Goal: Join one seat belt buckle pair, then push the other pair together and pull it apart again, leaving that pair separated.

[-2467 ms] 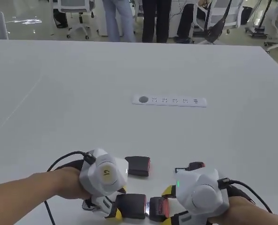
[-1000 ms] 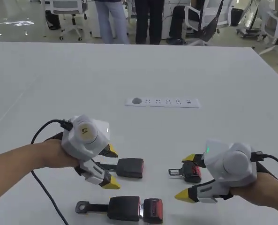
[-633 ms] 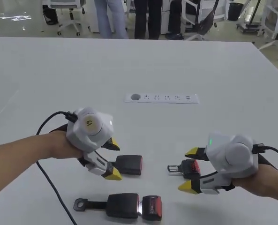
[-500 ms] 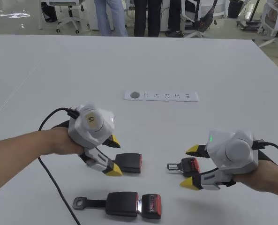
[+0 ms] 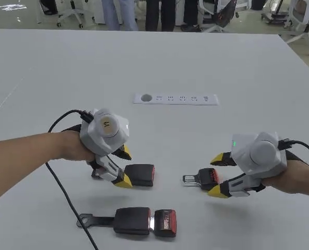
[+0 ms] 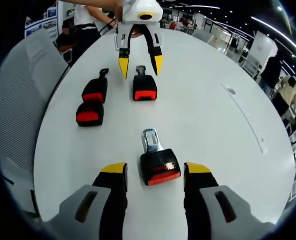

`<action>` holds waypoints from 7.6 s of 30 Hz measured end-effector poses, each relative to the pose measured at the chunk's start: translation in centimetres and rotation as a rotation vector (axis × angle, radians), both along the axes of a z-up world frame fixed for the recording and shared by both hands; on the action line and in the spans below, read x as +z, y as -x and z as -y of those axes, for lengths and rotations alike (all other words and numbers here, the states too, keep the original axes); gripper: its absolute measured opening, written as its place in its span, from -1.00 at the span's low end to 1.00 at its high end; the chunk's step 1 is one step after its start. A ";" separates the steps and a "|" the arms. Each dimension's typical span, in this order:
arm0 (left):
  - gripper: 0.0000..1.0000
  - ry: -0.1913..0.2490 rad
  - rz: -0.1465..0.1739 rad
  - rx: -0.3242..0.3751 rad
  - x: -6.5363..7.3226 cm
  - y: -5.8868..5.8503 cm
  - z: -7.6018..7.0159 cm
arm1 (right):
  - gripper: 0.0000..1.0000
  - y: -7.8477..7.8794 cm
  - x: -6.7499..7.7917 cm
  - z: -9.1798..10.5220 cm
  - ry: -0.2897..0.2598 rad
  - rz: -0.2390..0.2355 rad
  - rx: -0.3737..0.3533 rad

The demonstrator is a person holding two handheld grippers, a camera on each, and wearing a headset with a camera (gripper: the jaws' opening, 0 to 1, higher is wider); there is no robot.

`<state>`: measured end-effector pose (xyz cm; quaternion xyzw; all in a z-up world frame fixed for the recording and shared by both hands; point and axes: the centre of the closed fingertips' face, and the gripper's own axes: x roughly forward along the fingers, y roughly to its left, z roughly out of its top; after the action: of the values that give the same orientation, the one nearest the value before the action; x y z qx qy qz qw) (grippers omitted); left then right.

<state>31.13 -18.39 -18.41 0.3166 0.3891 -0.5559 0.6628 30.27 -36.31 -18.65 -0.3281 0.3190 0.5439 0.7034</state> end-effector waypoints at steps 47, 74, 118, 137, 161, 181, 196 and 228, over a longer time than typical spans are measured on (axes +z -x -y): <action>-0.37 -0.096 -0.027 -0.065 -2.5 -0.3 0.0 | -0.38 -0.6 -2.2 0.9 0.111 -0.052 0.061; -0.37 -0.144 -0.043 -0.049 -2.5 -0.1 -0.1 | -0.38 -0.9 -1.9 -3.4 0.061 -0.044 0.077; -0.38 -0.129 -0.032 -0.043 -2.5 0.1 0.1 | -0.41 -0.8 -1.8 -8.2 0.044 -0.038 0.086; -0.40 -0.152 -0.016 -0.081 -2.6 0.1 0.2 | -0.44 -0.9 -1.8 -9.8 0.013 -0.047 0.052; -0.39 -0.149 -0.015 -0.109 -2.5 0.2 0.3 | -0.44 -1.0 -2.1 -9.8 0.018 -0.044 0.080; -0.41 -0.165 -0.010 -0.123 -2.7 0.0 0.3 | -0.45 -0.9 -2.1 -9.7 0.050 -0.051 0.062; -0.38 -0.108 -0.019 -0.100 -2.6 0.2 0.2 | -0.43 -1.2 -2.1 -8.9 0.025 -0.032 0.095; -0.37 -0.117 -0.017 -0.111 -2.6 0.1 0.1 | -0.41 -1.1 -2.4 -6.6 0.060 -0.038 0.114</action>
<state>31.06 -18.52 -21.04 0.3713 0.4085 -0.5706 0.6080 31.34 -29.74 -21.05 -0.3563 0.3293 0.5793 0.6550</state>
